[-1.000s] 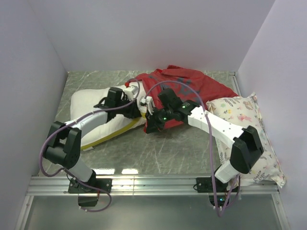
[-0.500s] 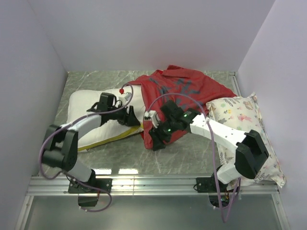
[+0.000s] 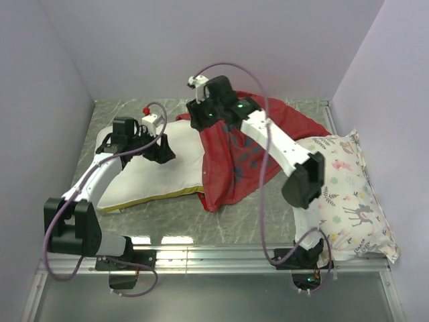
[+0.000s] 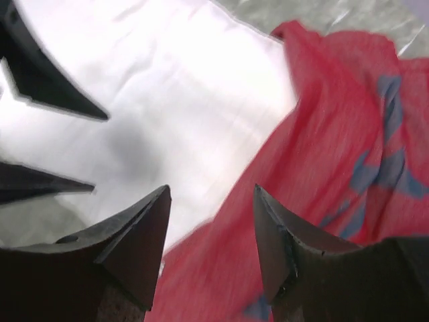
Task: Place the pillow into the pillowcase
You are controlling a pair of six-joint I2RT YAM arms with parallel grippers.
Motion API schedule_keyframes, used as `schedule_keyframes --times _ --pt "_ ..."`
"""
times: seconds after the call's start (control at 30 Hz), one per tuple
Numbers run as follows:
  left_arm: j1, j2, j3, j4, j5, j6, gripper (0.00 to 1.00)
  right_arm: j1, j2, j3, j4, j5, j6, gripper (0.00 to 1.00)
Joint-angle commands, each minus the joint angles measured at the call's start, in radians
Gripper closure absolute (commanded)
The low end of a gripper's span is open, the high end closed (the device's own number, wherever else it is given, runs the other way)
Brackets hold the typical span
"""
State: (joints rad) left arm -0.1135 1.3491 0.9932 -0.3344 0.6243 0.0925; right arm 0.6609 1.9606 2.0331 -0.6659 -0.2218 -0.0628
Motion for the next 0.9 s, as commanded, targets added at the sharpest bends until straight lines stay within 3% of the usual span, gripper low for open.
schedule_keyframes --times 0.0,0.13,0.23,0.3,0.33,0.37,0.47,0.5,0.6,0.7,0.73,0.77,0.87 --pt "0.05 0.059 -0.007 0.058 -0.11 -0.086 0.24 0.029 0.138 0.104 -0.118 0.171 0.029 0.41" --pt "0.071 0.131 -0.007 0.086 -0.135 -0.129 0.23 0.051 0.201 0.104 -0.141 0.209 0.024 0.41" --pt "0.074 0.159 -0.028 0.121 -0.173 -0.151 0.23 0.057 0.207 0.037 -0.088 0.349 0.012 0.41" --pt "0.075 0.176 -0.036 0.135 -0.201 -0.158 0.25 0.057 0.21 0.004 -0.034 0.427 0.009 0.48" --pt "0.075 0.195 -0.037 0.138 -0.204 -0.158 0.27 0.057 0.213 -0.005 -0.026 0.43 0.011 0.55" --pt "0.077 0.203 -0.042 0.149 -0.193 -0.162 0.28 0.055 0.21 -0.007 -0.014 0.421 0.017 0.76" --pt "0.077 0.231 -0.059 0.188 -0.155 -0.165 0.36 0.081 0.198 0.009 -0.003 0.377 0.009 0.98" --pt "0.077 0.237 -0.064 0.199 -0.126 -0.174 0.42 0.107 0.19 0.016 0.006 0.372 0.006 1.0" --pt "0.075 0.265 -0.074 0.236 -0.059 -0.198 0.54 0.14 0.173 0.024 0.037 0.273 0.003 1.0" --pt "0.077 0.251 -0.113 0.305 0.017 -0.223 0.64 0.178 0.121 -0.008 0.089 0.055 0.03 1.0" --pt "0.075 0.225 -0.143 0.326 0.062 -0.23 0.66 0.187 0.08 -0.049 0.113 -0.027 0.046 1.0" --pt "0.075 0.213 -0.16 0.359 0.087 -0.246 0.69 0.195 0.057 -0.074 0.139 -0.224 0.093 1.0" --pt "0.078 0.193 -0.208 0.411 0.176 -0.342 0.8 0.204 -0.031 -0.226 0.332 -0.443 0.242 1.0"
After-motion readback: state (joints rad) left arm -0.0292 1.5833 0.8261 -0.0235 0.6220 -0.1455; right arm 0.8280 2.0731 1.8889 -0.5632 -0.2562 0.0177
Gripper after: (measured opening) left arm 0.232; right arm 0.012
